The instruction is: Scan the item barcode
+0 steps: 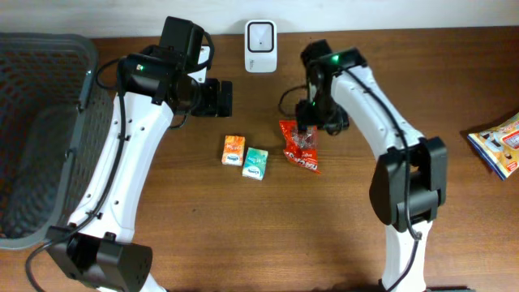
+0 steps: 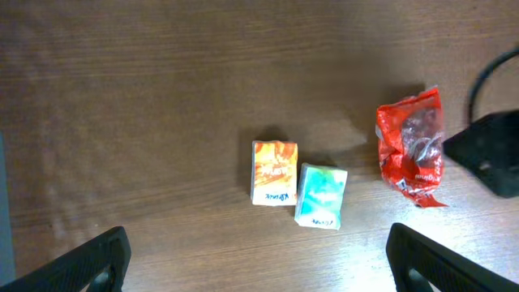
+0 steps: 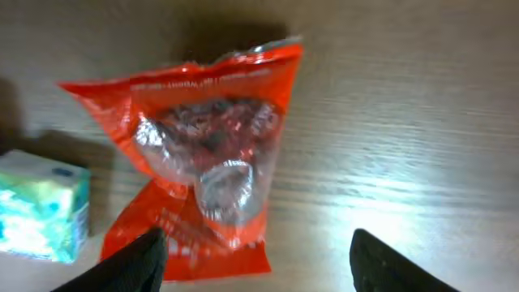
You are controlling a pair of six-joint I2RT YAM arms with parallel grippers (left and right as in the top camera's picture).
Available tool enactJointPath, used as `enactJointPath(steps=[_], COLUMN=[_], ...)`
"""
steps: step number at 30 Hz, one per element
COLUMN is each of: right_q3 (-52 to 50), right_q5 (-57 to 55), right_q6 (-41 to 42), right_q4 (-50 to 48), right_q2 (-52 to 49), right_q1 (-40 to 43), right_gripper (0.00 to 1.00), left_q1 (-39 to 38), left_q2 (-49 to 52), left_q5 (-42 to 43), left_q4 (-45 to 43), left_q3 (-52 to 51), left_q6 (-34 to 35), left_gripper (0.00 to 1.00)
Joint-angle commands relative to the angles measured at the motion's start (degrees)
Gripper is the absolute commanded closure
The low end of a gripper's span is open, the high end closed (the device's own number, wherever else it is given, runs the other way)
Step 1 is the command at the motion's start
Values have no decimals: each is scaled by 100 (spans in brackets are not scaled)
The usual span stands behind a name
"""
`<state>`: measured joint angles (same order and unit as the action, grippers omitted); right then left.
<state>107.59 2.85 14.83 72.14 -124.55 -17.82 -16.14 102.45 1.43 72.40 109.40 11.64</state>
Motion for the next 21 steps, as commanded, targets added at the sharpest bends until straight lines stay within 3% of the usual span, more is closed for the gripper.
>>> enactJointPath(steps=[1, 3, 5, 6, 7, 10, 12, 13, 16, 19, 21], right_q3=[-841, -1355, -1578, -1574, -1532, -697, -105, -74, -76, -74, -74], right_q5=[350, 573, 551, 553, 553, 555, 780, 933, 964, 957, 962], right_q6=[66, 57, 59, 59, 59, 44, 68, 280, 1965, 2793, 2846], right_q4=[-726, -1438, -1875, -2138, -2323, -2693, -3689, -4148, -6159, -7670, -8238], right_q2=[26, 26, 26, 26, 26, 28, 28, 28, -238, -732, -1067], right_q1=[-219, -321, -352, -350, -339, -111, 83, 120, 118, 114, 26], right_gripper=[28, 34, 73, 88, 92, 96, 96, 96, 96, 92, 88], left_q1=[13, 13, 13, 13, 13, 13, 13, 13, 13, 13, 13], left_q2=[-22, -22, -22, -22, -22, -22, -22, -22, -22, -22, -22], left_q5=[-20, -17, -20, -20, -20, -20, -17, -20, -20, -17, -20], left_q4=[-7, -7, -7, -7, -7, -7, -7, -7, -7, -7, -7], left_q3=[15, 15, 15, 15, 15, 15, 15, 15, 15, 15, 15], left_q6=[33, 33, 33, 33, 33, 33, 33, 33, 33, 33, 33], left_gripper=[1, 1, 1, 1, 1, 1, 1, 1, 1, 1, 1])
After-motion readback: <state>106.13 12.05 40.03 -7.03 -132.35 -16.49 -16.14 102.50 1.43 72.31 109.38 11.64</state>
